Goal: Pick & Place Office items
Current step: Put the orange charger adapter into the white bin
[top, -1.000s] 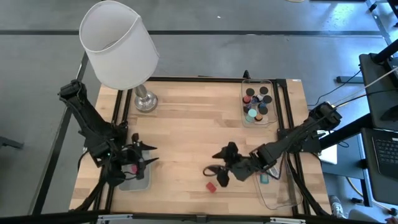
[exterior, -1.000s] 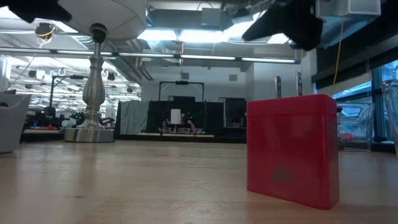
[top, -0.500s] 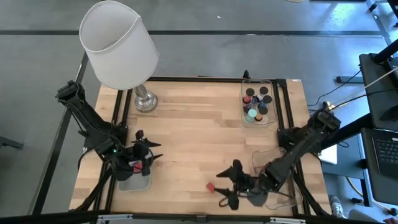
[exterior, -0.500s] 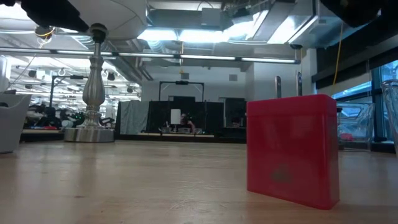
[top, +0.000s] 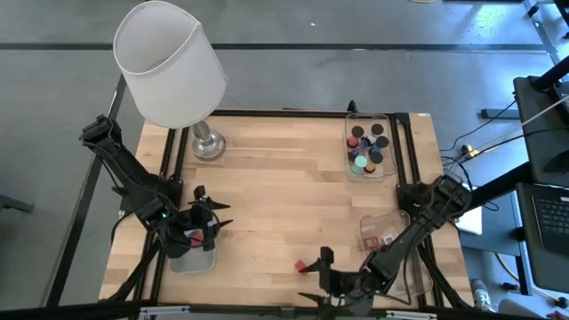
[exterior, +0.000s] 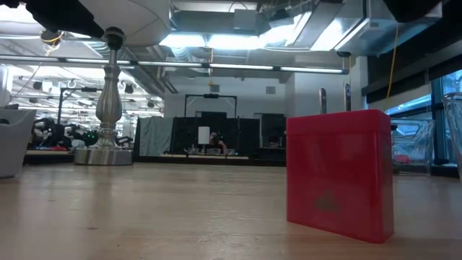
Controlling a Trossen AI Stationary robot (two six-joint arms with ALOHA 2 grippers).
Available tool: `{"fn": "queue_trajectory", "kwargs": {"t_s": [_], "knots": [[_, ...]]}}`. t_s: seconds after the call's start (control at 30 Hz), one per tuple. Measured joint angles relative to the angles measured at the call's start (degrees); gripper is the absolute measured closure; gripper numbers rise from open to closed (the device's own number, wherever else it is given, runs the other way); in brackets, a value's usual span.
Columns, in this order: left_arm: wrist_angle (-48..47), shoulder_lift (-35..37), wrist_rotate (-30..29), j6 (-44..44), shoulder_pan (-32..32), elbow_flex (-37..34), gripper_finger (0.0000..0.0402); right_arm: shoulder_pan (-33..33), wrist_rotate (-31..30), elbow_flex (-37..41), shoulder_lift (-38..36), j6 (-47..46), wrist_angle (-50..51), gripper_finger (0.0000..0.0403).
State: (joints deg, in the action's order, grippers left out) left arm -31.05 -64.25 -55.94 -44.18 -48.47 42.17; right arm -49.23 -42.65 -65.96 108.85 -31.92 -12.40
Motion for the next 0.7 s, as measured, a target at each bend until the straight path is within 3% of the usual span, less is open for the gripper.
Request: {"fn": "queue_trajectory", "kwargs": {"t_s": [0.17,0.3,0.4,0.7], "knots": [[0.0,0.0,0.0,0.0,0.0,0.0,0.0208,0.0,-0.4,-3.8,3.3,6.7,0.8,0.0121],[0.0,0.0,0.0,0.0,0.0,0.0,0.0208,0.0,-3.2,-6.5,4.2,5.9,7.0,0.0122],[0.0,0.0,0.1,0.0,0.0,0.0,0.0208,0.0,-5.4,-7.2,4.2,-1.1,12.3,0.0125],[-0.6,0.0,0.1,1.0,0.0,0.0,0.0208,0.4,-4.5,-7.2,4.2,-27.6,20.9,0.0126]]}}
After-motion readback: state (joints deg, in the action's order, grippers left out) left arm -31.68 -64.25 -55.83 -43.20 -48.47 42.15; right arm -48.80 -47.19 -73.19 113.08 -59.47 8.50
